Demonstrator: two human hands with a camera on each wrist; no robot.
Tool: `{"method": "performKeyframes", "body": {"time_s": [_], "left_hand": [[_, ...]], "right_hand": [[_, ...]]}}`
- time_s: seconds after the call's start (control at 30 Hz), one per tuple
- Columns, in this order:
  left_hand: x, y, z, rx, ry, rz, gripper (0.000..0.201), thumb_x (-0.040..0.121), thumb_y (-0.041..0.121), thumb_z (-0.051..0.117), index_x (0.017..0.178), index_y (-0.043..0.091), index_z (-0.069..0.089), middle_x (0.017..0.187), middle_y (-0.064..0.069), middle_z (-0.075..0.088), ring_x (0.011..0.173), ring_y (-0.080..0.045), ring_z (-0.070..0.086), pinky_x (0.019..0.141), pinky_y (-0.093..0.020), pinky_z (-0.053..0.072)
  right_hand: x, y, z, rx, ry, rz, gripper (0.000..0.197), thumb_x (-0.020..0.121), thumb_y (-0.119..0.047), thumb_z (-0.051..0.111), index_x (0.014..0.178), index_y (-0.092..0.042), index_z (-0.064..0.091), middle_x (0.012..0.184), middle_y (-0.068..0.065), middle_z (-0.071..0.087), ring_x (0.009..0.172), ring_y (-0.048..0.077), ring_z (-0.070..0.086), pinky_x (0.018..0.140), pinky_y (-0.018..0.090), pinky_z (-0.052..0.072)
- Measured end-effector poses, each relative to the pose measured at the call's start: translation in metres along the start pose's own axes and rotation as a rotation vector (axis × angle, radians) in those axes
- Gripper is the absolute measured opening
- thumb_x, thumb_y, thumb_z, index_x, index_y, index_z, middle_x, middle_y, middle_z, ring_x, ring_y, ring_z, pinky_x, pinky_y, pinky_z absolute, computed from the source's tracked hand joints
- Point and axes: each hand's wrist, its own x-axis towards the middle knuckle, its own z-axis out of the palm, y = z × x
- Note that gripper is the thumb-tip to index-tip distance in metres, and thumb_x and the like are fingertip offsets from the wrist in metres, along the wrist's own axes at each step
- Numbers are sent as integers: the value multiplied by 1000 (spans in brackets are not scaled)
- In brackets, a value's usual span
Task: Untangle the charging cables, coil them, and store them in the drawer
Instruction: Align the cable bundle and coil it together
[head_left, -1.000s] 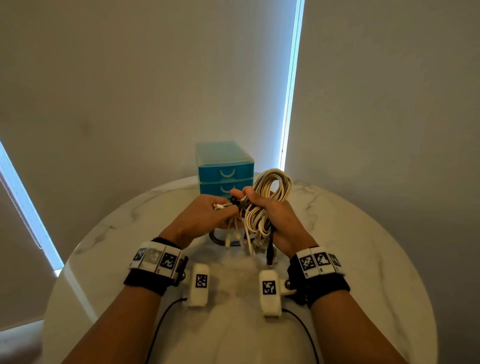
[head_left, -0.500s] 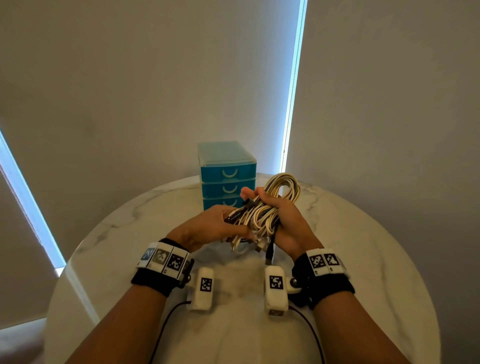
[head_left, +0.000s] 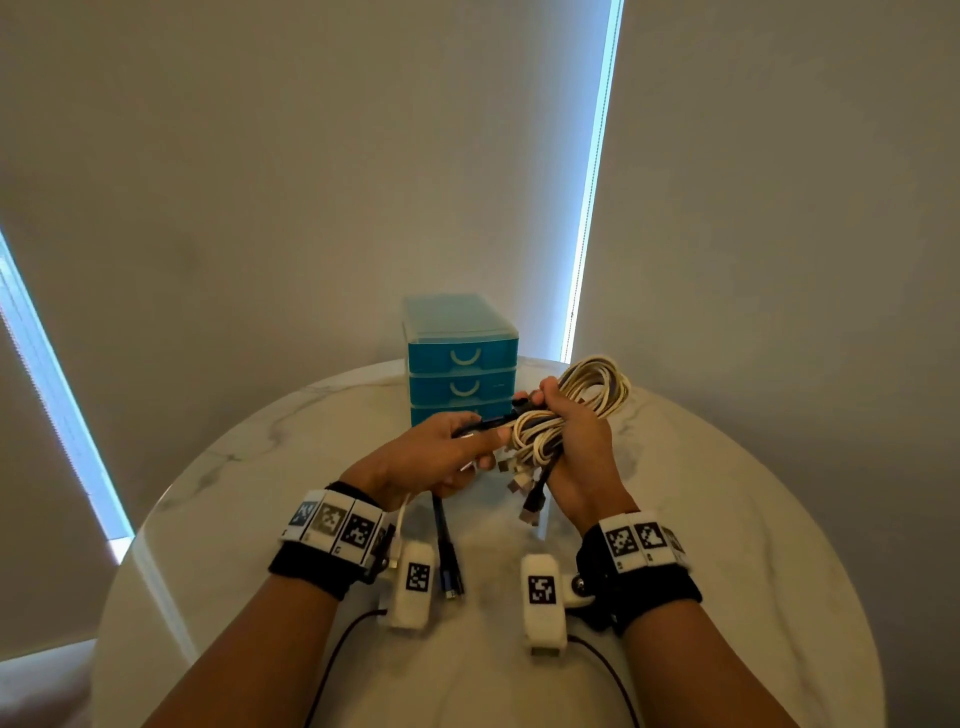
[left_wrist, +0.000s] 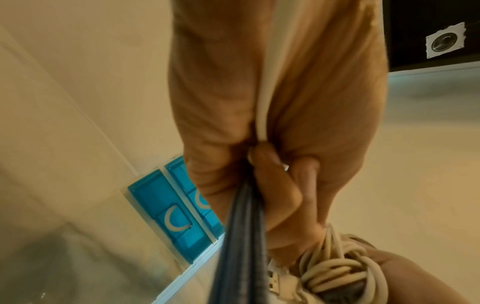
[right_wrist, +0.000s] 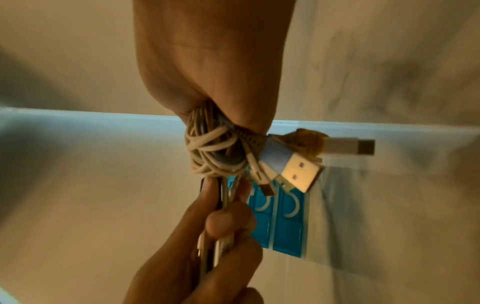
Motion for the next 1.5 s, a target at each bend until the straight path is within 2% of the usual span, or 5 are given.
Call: {"method": "performKeyframes", "body": {"time_s": [0.5, 0.7, 0.87, 1.03, 1.5], "left_hand": [[1, -2, -4, 497, -34, -5, 35, 107, 52, 57, 106, 23, 75, 79, 3, 62, 69, -11, 55, 67, -22, 49], [-3, 2, -13, 662, 20, 135, 86, 85, 91, 38, 110, 19, 76, 102, -8, 75, 95, -27, 70, 94, -48, 59], [-9, 8, -21, 629, -2, 143, 73, 104, 71, 40, 86, 6, 68, 68, -4, 61, 58, -16, 52, 64, -31, 48], [-12, 11, -20, 509, -32, 61, 45, 112, 44, 50, 75, 22, 65, 51, 15, 50, 45, -1, 43, 50, -11, 38], [-7, 4, -20, 169, 119, 85, 34, 111, 40, 54, 114, 11, 71, 88, 0, 63, 60, -6, 53, 58, -23, 49]], "right_hand": [[6, 8, -6, -561, 223, -467, 28, 108, -38, 62, 101, -12, 68, 74, 2, 73, 62, 16, 71, 61, 34, 58], [2, -4, -10, -882, 28, -532, 22, 107, -45, 63, 106, -23, 63, 77, -4, 69, 66, 12, 67, 64, 30, 53], [-9, -7, -1, -1113, -321, -393, 54, 88, -75, 62, 118, -30, 64, 93, -16, 68, 76, -8, 65, 72, 12, 53], [-20, -5, 3, -1285, -649, -228, 57, 79, -50, 92, 127, -41, 62, 104, -28, 68, 97, -12, 66, 83, 8, 51], [-9, 6, -10, -1123, -213, -115, 14, 84, -14, 75, 92, -3, 71, 73, 8, 63, 68, 20, 59, 69, 36, 50]]}}
